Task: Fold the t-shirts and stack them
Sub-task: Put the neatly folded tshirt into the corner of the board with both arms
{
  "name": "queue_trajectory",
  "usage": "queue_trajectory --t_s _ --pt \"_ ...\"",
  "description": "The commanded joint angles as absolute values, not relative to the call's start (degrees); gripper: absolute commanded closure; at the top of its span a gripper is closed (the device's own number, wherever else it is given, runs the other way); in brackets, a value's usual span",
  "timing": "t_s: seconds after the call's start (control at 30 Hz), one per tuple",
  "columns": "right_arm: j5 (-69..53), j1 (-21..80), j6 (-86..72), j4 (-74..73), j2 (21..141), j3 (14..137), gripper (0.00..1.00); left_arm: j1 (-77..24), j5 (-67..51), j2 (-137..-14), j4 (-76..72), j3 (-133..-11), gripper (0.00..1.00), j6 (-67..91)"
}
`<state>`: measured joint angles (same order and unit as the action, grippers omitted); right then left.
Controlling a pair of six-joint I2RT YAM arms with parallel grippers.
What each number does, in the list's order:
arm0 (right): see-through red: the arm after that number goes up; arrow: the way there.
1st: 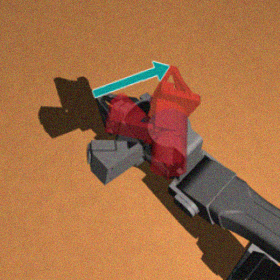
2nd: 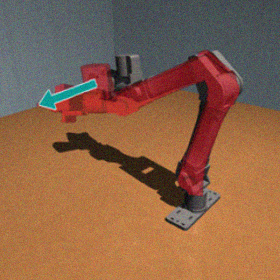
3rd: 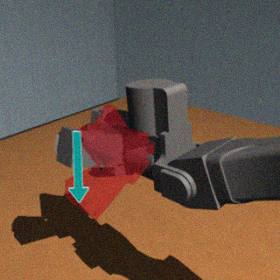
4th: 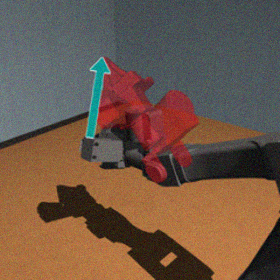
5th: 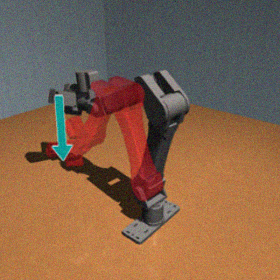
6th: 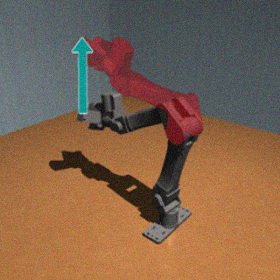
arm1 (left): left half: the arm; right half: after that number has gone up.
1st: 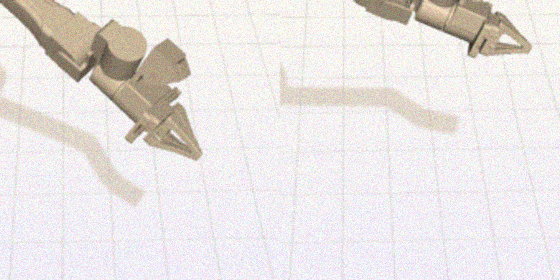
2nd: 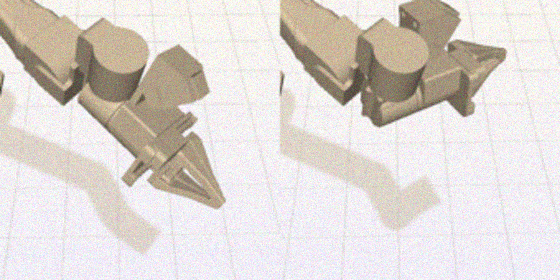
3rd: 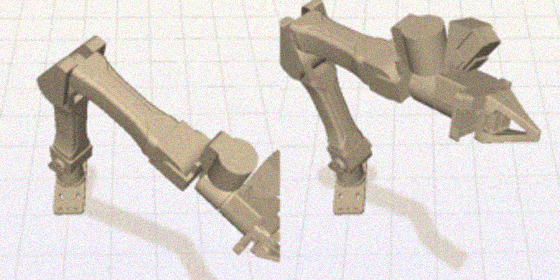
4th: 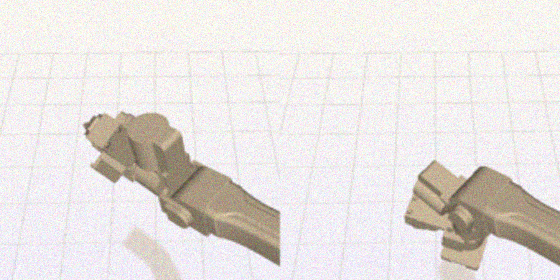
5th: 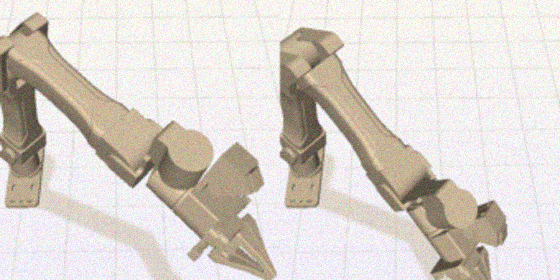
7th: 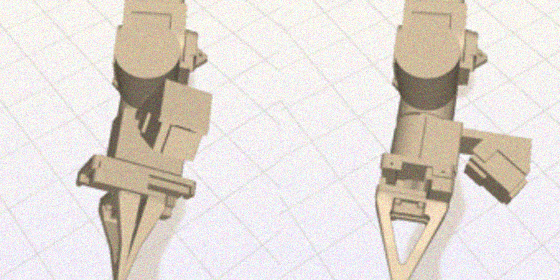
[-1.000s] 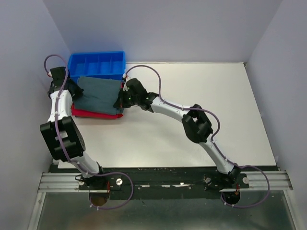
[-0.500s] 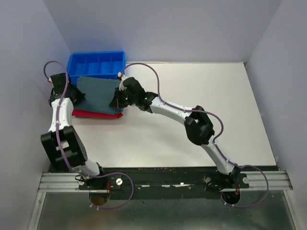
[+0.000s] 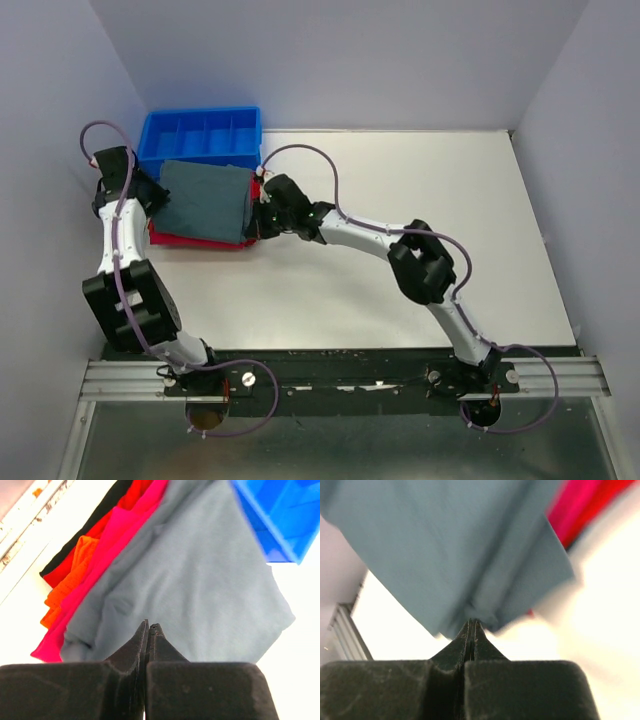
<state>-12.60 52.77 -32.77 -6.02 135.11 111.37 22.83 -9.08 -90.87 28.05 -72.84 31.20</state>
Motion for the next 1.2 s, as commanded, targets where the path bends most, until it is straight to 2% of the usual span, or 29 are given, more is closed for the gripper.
queue_trajectory --t_s 0.0,0.13,0.2,0.23,0.33,0.37,0.4,0.43,0.47,0.6,0.83,0.97,1.17 --pt "-3.2 52.8 -29.0 -4.5 121.1 97.5 0.99 21.7 -12.6 -79.9 28.0 -73.2 0.94 30.1" --pt "-0.3 51.9 -30.1 14.4 99.8 69.8 0.85 13.5 -14.2 -70.3 21.8 -63.7 0.84 33.0" --pt "4.3 51.8 -30.1 14.3 92.2 63.0 0.7 5.5 -10.4 -66.3 17.5 -58.7 0.79 34.8" --pt "6.7 51.7 -29.7 13.2 88.5 60.4 0.56 0.7 -8.6 -64.9 15.2 -56.4 0.75 35.6" --pt "16.1 51.6 -28.6 9.8 76.8 51.7 0.0 -10.7 -0.5 -63.2 12.2 -51.3 0.61 39.7" --pt "17.0 51.4 -26.6 9.2 73.1 48.4 0.0 -14.1 2.3 -62.7 10.5 -49.3 0.52 40.5" --pt "16.4 51.3 -24.2 9.8 68.8 45.5 0.0 -16.1 3.9 -62.0 8.8 -47.2 0.36 41.6" --pt "16.0 51.2 -21.9 9.9 64.7 42.6 0.0 -17.3 4.9 -60.8 6.3 -45.0 0.12 42.9" --pt "16.6 51.2 -20.8 9.2 61.6 40.1 0.0 -18.9 5.8 -59.5 3.0 -41.9 0.01 43.8" --pt "27.7 51.2 -22.1 4.8 49.6 31.8 0.0 -22.5 9.8 -54.1 -9.7 -29.4 0.01 43.0" --pt "37.5 51.2 -21.5 5.0 35.3 18.3 0.0 -23.3 6.8 -50.3 -15.5 -21.9 0.01 35.5" --pt "37.2 51.1 -20.7 8.8 35.0 16.7 0.0 -23.5 1.0 -49.3 -23.2 -17.1 0.01 32.5" --pt "37.6 51.2 -20.3 10.6 40.2 17.7 0.0 -24.3 -3.5 -51.9 -27.8 -17.2 0.01 33.3"
